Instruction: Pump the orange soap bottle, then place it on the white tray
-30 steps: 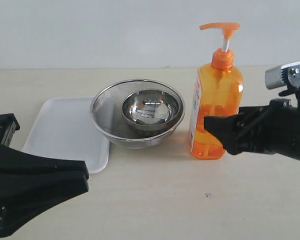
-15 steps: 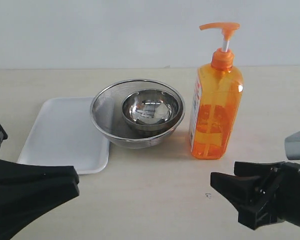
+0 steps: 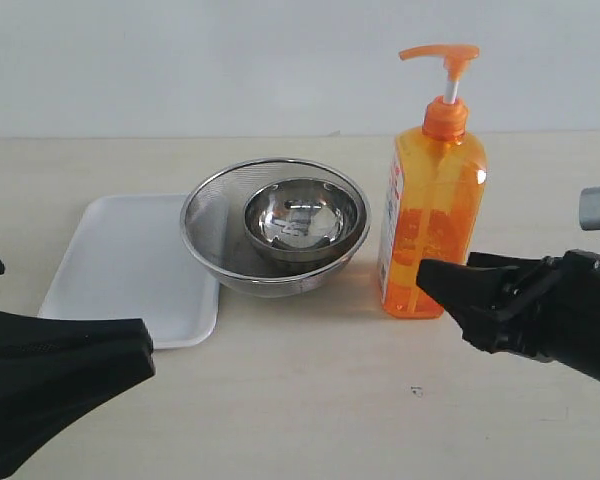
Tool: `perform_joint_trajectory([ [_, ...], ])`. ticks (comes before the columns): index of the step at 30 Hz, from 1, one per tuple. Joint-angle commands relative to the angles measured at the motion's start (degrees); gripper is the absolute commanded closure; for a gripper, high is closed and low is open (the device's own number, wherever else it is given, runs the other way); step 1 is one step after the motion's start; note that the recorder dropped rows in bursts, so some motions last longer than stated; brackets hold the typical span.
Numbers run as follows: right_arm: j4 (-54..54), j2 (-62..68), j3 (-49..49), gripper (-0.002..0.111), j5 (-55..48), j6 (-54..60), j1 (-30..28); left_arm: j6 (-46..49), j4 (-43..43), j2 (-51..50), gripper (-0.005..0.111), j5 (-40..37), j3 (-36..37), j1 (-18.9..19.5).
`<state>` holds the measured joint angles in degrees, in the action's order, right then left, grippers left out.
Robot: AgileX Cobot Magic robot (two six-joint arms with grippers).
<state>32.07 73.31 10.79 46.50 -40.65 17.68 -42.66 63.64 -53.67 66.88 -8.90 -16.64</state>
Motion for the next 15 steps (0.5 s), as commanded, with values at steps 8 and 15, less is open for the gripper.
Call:
perform_joint_trajectory([
  [8, 16.66, -5.5, 1.32, 0.078, 6.49, -8.79, 0.1, 0.08, 0.61, 0.31, 0.102, -2.73, 0.31, 0.01],
  [15, 18.41, -8.11, 1.32, 0.099, 2.22, -8.48, 0.1, 0.08, 0.45, 0.31, 0.102, -2.73, 0.31, 0.01],
])
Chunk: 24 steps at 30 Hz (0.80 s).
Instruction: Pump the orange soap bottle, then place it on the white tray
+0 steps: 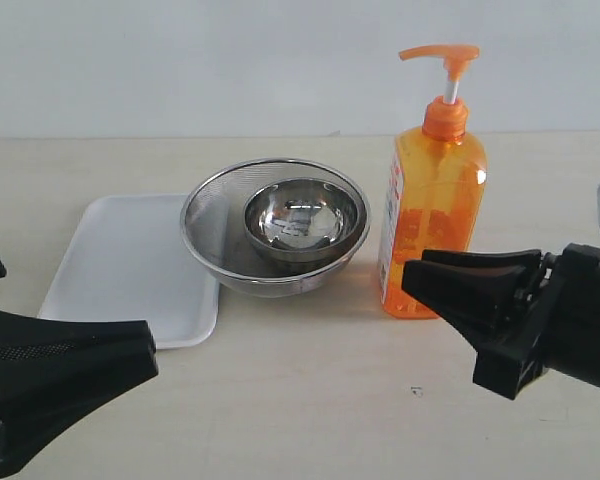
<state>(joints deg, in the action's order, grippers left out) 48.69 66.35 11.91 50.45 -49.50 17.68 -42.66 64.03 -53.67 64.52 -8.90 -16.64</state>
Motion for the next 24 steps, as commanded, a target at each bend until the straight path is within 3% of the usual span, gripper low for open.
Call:
perform_joint_trajectory([
  [1, 2.37, -1.15, 0.2, 0.103, -1.59, 0.65, 0.1, 0.08, 0.06, 0.31, 0.102, -0.38, 0.31, 0.01],
  [2, 3.12, -1.15, 0.2, 0.108, -1.6, 1.09, 0.1, 0.08, 0.06, 0.31, 0.102, -0.38, 0.31, 0.01],
  [9, 1.37, -5.2, 0.85, 0.108, -1.95, 2.47, 0.1, 0.08, 0.06, 0.31, 0.102, -0.38, 0.31, 0.01],
  [11, 1.93, -10.64, 3.93, 0.108, -8.65, -2.41, 0.1, 0.08, 0.06, 0.31, 0.102, -0.38, 0.31, 0.01],
  [16, 11.38, -22.77, 12.25, 0.108, -39.64, -19.0, 0.1, 0.08, 0.06, 0.31, 0.102, -0.38, 0.31, 0.01],
  [18, 11.5, -25.29, 12.25, 0.108, -47.67, -21.5, 0.1, 0.08, 0.06, 0.31, 0.102, -0.38, 0.31, 0.01],
  [20, 6.34, -26.42, 12.25, 0.108, -53.01, -14.83, 0.1, 0.08, 0.06, 0.31, 0.102, -0.38, 0.31, 0.01],
  [22, -11.77, -26.42, 12.25, 0.108, -58.05, 4.08, 0.1, 0.08, 0.06, 0.31, 0.102, -0.38, 0.31, 0.01],
  [24, -34.92, -26.31, 12.25, 0.108, -57.48, 30.51, 0.1, 0.08, -0.05, 0.31, 0.102, -0.38, 0.31, 0.01],
])
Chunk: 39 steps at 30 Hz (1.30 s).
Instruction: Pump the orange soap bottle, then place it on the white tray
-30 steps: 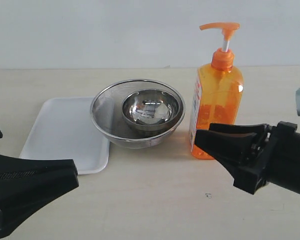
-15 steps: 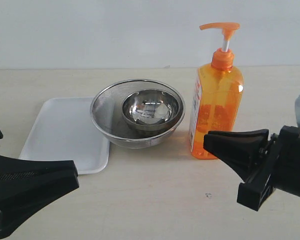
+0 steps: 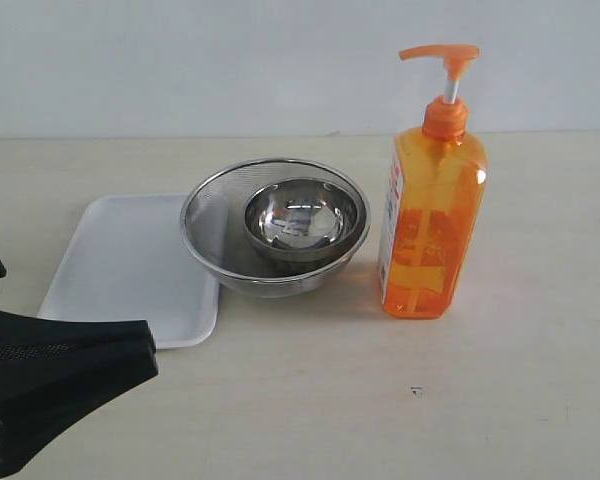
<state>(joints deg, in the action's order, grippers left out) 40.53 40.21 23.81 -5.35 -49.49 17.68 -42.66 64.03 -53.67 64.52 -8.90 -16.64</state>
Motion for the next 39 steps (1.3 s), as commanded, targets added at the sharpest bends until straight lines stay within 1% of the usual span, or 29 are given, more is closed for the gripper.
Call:
perform_joint_trajectory([
  [1, -42.48, -0.17, 0.35, 0.108, -0.5, 44.56, 0.1, 0.08, -0.05, 0.31, 0.102, -0.38, 0.31, 0.01],
  [2, -45.02, -0.17, 0.35, 0.108, -0.15, 48.1, 0.1, 0.08, -0.05, 0.31, 0.102, -0.38, 0.31, 0.01],
  [3, -45.11, -0.3, 0.35, 0.108, -0.06, 48.75, 0.18, 0.08, -0.05, 0.31, 0.102, -0.38, 0.31, 0.01],
  [5, -45.11, -0.3, 0.21, 0.108, 0.09, 47.85, 0.68, 0.08, -0.05, 0.31, 0.102, -0.38, 0.31, 0.01],
  [7, -43.13, -0.3, -0.06, 0.108, 1.23, 46.41, 2.83, 0.08, -0.05, 0.31, 0.102, -0.38, 0.31, 0.01],
  [10, -41.04, -0.3, -2.5, 0.108, 8.69, 42.45, 7.57, 0.08, -0.05, 0.31, 0.102, -0.38, 0.31, 0.01],
  [12, -41.34, -0.04, -5.19, 0.108, 14.65, 42.32, 10.71, 0.08, -0.05, 0.31, 0.102, -0.38, 0.31, 0.01],
  [13, -42.1, 0.3, -6.14, 0.108, 15.9, 42.69, 12.16, 0.08, -0.05, 0.31, 0.102, -0.38, 0.31, 0.01],
  [14, -44.29, 0.74, -6.32, 0.108, 15.92, 44.87, 13.02, 0.08, -0.05, 0.31, 0.102, -0.38, 0.31, 0.01],
  [15, -48.01, 1.1, -6.32, 0.108, 15.26, 49.97, 13.58, 0.08, -0.05, 0.31, 0.102, -0.38, 0.31, 0.01],
  [18, -62.63, 1.32, -4.56, 0.108, 12.91, 68.96, 13.87, 0.08, -0.05, 0.31, 0.102, -0.38, 0.31, 0.01],
  [19, -66.75, 1.08, -3.7, 0.108, 12.8, 72.83, 13.87, 0.08, -0.05, 0.31, 0.102, -0.38, 0.31, 0.01],
  [20, -68.17, 1.08, -2.69, 0.108, 12.8, 73.59, 13.87, 0.08, -0.05, 0.31, 0.102, -0.38, 0.31, 0.01],
  [22, -64.89, 1.08, -0.59, 0.108, 12.8, 69.59, 13.87, 0.08, -0.05, 0.31, 0.102, -0.38, 0.31, 0.01],
  [24, -59.6, 1.08, 1.77, 0.108, 12.07, 61.32, 13.87, 0.08, -0.05, 0.31, 0.102, -0.38, 0.31, 0.01],
  [26, -53.56, 1.22, 3.83, 0.108, 8.9, 53.0, 13.87, 0.08, -0.05, 0.31, 0.102, -0.38, 0.31, 0.01],
  [27, -52.64, 1.22, 4.25, 0.108, 7.31, 50.07, 13.87, 0.08, -0.05, 0.31, 0.102, -0.38, 0.31, 0.01],
  [34, -51.25, 1.22, 5.94, 0.108, -11.75, 46.97, 13.63, 0.08, -0.05, 0.31, 0.102, -0.38, 0.31, 0.01],
  [36, -50.44, 1.22, 5.94, 0.108, -12.5, 46.97, 13.63, 0.08, -0.05, 0.31, 0.102, -0.38, 0.31, 0.01],
  [39, -50.31, 1.22, 4.02, 0.108, -7.98, 46.76, 13.63, 0.08, -0.05, 0.31, 0.102, -0.38, 0.31, 0.01],
])
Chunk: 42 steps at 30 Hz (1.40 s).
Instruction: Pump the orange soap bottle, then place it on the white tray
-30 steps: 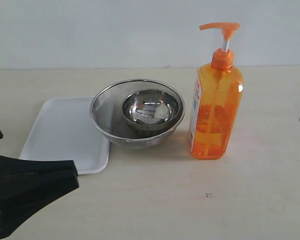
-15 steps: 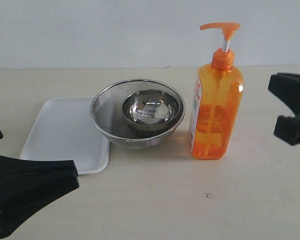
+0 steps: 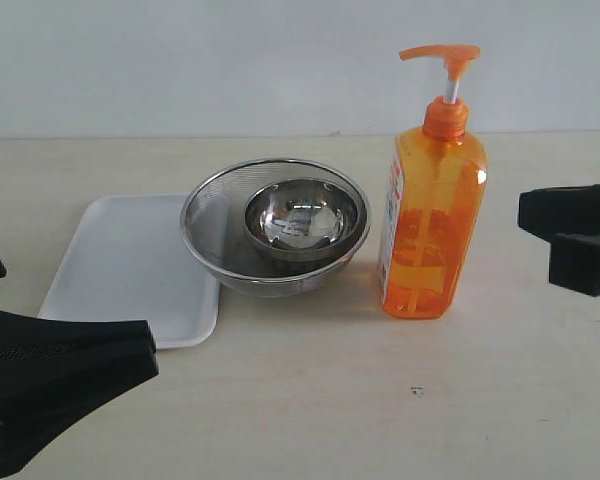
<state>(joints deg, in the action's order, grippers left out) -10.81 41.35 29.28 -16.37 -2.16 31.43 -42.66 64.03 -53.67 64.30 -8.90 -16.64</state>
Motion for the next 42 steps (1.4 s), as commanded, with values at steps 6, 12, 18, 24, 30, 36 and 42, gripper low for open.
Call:
perform_joint_trajectory([
  [6, 1.15, -0.04, -11.55, 0.108, 20.3, -0.25, -0.11, 0.08, -0.05, 0.31, 0.102, -0.16, 0.31, 0.01],
  [12, 1.74, -0.04, -22.77, 0.108, 45.81, 1.25, 0.11, 0.08, -0.05, 0.31, 0.102, -0.16, 0.31, 0.01],
  [18, 8.42, -0.04, -29.28, 0.108, 59.89, -0.55, 0.11, 0.08, -0.05, 0.31, 0.102, -0.16, 0.31, 0.01],
  [24, 10.43, 0.78, -29.28, 0.108, 59.09, -3.91, 0.11, 0.19, -0.05, 0.31, 0.102, -0.16, 0.31, 0.01],
  [30, 10.43, 8.67, -24.69, 0.108, 62.52, -3.91, 0.11, 0.3, -0.05, 0.31, 0.102, -0.16, 0.31, 0.01],
  [36, 11.5, 21.15, -20.96, 0.108, 65.06, -4.0, 0.11, 0.3, -0.05, 0.31, 0.102, -0.16, 0.31, 0.01],
  [42, 11.65, 31.25, -20.96, 0.108, 70.16, -6.19, 0.11, 0.3, -0.05, 0.31, 0.102, -0.16, 0.31, 0.01],
])
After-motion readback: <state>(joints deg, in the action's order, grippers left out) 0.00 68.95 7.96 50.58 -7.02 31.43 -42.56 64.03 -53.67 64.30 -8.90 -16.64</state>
